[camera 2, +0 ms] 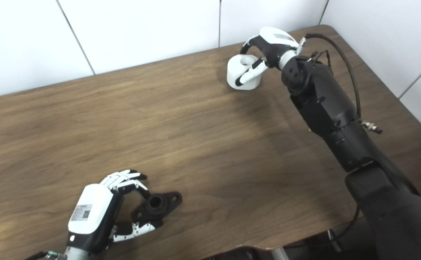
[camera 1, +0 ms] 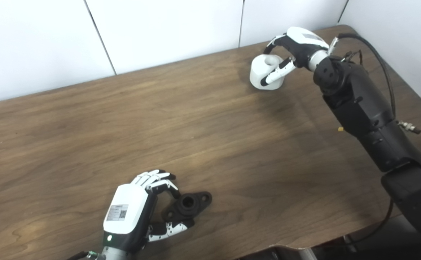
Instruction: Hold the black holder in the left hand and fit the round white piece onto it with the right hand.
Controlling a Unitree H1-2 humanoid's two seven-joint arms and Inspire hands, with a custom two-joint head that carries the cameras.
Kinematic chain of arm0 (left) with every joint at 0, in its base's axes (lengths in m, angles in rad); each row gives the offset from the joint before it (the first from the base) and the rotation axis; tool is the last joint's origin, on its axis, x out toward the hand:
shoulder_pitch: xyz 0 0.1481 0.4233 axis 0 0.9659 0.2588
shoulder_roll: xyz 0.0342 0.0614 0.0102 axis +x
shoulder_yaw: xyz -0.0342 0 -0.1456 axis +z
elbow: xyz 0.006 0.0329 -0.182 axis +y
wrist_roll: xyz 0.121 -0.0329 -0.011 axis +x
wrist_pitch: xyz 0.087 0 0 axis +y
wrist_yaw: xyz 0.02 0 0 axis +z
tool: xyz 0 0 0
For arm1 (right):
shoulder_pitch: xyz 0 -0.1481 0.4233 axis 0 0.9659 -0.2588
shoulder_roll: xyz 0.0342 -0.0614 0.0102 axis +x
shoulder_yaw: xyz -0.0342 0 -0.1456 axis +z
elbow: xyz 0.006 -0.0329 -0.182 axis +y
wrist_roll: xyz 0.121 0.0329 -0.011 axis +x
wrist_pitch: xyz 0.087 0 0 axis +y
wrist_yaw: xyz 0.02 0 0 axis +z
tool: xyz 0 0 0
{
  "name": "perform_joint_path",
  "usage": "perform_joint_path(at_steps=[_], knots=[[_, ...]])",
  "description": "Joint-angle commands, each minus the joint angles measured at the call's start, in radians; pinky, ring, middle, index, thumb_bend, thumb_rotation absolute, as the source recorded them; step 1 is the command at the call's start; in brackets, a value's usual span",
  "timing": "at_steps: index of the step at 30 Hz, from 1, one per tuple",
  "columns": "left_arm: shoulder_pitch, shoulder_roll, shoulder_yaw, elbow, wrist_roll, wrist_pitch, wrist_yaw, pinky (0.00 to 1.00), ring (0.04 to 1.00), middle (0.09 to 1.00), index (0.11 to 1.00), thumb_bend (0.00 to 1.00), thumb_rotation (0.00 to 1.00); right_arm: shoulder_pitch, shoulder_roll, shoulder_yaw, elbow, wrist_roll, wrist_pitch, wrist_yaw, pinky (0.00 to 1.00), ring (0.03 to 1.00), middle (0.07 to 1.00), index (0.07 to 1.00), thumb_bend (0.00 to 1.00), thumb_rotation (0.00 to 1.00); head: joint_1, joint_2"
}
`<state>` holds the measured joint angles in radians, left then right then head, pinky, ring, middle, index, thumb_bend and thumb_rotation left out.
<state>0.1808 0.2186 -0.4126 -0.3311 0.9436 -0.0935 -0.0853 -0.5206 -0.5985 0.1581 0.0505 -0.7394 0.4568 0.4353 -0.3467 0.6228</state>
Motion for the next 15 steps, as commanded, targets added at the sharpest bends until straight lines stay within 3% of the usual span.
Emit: perform_joint_path(at_steps=[1, 15], knots=[[0.025, 0.014, 0.002, 0.008, 0.008, 0.021, -0.034, 0.8, 0.821, 0.758, 0.489, 0.52, 0.05, -0.031, -0.03, -0.009, -0.021, -0.005, -0.003, -0.024, 0.94, 0.996, 0.925, 0.746, 0.84, 0.33, -0.001, 0.0], [0.025, 0.015, 0.007, 0.006, 0.009, 0.02, -0.034, 0.79, 0.814, 0.756, 0.489, 0.52, 0.05, -0.02, -0.035, -0.008, -0.015, 0.002, -0.019, -0.038, 0.93, 0.987, 0.909, 0.715, 0.83, 0.33, -0.004, 0.001]])
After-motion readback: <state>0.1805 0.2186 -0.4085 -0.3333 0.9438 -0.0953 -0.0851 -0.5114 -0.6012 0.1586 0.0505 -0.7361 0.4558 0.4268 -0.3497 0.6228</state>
